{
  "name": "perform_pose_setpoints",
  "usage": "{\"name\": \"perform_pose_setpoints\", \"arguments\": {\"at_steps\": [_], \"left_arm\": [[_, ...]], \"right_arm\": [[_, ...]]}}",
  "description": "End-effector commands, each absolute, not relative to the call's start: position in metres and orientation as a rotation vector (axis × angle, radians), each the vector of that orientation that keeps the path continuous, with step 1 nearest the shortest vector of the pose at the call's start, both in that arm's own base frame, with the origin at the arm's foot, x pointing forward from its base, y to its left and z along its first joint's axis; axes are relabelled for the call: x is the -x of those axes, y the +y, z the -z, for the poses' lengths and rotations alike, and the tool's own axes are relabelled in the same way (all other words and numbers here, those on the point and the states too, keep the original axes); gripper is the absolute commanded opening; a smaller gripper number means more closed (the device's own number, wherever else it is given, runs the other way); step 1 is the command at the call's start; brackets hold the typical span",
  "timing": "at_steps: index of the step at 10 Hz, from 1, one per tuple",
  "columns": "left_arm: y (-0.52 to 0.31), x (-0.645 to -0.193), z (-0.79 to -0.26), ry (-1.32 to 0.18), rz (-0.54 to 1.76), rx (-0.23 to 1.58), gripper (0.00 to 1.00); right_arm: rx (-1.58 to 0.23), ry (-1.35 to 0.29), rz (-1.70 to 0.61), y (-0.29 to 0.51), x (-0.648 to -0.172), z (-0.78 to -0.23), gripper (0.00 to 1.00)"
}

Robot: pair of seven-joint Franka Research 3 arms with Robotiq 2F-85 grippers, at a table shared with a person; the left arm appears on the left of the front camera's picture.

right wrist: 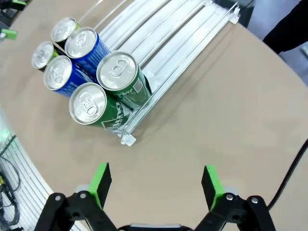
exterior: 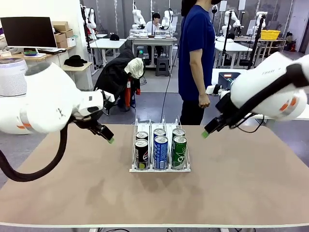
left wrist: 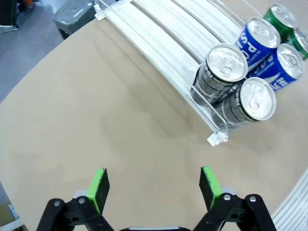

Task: Fill the beverage cans into the dispenser.
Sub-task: Pick up the Pepsi coke handed by the human.

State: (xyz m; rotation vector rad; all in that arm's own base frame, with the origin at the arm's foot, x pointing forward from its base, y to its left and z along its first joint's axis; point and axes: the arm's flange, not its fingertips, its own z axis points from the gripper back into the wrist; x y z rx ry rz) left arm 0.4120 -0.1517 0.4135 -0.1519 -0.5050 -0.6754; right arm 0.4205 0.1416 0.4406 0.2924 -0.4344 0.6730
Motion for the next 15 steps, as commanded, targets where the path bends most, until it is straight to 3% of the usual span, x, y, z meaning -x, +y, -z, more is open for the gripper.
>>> {"name": "perform_pose_setpoints", "arguments": {"at_steps": [1,6,8,9,13,15], "left_arm": [[-0.12,-0.423,-0.441,-0.427,0.77,0.205,1.0],[-0.092,-0.415,-0.524,-0.454,0.977,0.356,1.0],[-0.089,-0.413,-0.532,-0.498,0.947,0.322,1.0],[-0.099,-0.413,-0.536,-0.467,0.97,0.316,1.0],[-0.1,-0.411,-0.538,-0.473,0.969,0.302,1.0],[-0.096,-0.407,-0.562,-0.442,1.116,0.355,1.0]], "right_arm": [[-0.365,-0.379,-0.682,0.12,-0.436,-0.457,1.0],[-0.483,-0.333,-0.771,0.08,-0.433,-0.521,1.0],[-0.457,-0.401,-0.798,0.077,-0.426,-0.531,1.0],[-0.455,-0.335,-0.774,0.081,-0.429,-0.527,1.0],[-0.433,-0.34,-0.789,0.08,-0.428,-0.53,1.0],[-0.438,-0.298,-0.869,0.075,-0.435,-0.553,1.0]]}}
